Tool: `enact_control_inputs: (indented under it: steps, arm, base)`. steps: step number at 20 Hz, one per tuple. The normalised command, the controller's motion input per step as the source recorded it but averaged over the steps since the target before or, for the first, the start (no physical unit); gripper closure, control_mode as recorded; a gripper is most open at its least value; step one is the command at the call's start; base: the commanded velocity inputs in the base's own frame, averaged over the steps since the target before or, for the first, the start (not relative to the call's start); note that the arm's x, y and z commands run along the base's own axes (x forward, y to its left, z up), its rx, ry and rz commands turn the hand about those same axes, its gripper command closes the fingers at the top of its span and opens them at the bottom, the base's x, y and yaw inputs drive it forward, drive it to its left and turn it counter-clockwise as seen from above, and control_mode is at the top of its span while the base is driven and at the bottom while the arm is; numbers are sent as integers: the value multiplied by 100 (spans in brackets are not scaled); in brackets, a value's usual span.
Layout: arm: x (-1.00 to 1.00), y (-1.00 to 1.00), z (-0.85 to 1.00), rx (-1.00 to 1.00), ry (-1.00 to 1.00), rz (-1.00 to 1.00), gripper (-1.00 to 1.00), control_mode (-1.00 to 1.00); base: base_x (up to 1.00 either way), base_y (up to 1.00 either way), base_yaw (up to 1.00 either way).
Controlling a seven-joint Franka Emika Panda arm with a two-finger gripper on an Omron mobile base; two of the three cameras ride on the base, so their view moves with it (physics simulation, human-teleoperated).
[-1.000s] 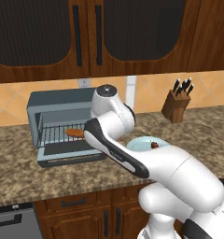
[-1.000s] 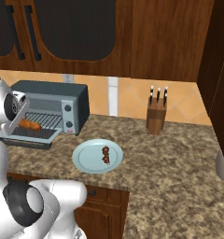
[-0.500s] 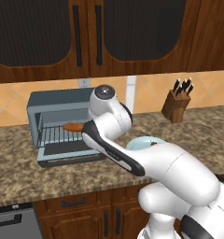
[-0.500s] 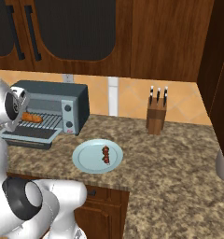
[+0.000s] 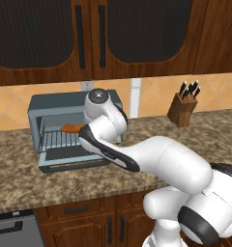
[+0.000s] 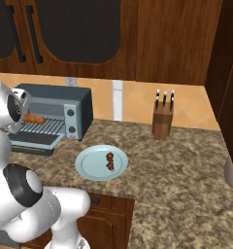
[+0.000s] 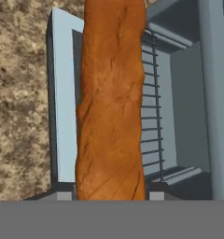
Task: Pick up the kebab skewer and baguette bread, and place them inside the toaster oven. Close the toaster oven door and start by setting the timer.
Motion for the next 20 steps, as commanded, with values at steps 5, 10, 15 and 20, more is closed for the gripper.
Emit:
enact_control_inputs:
  steps: [5,10,15,20]
  arm:
    - [55,5,0,0,0,0,100,-100]
    - [36,5,-14,0,0,0,100,-100]
    - [20,4,-28,0,0,0,100,-100]
    - [33,2,-15,0,0,0,100,-100]
  base:
    - [0,0,0]
    - [0,0,0]
    - [0,0,0]
    - [0,0,0]
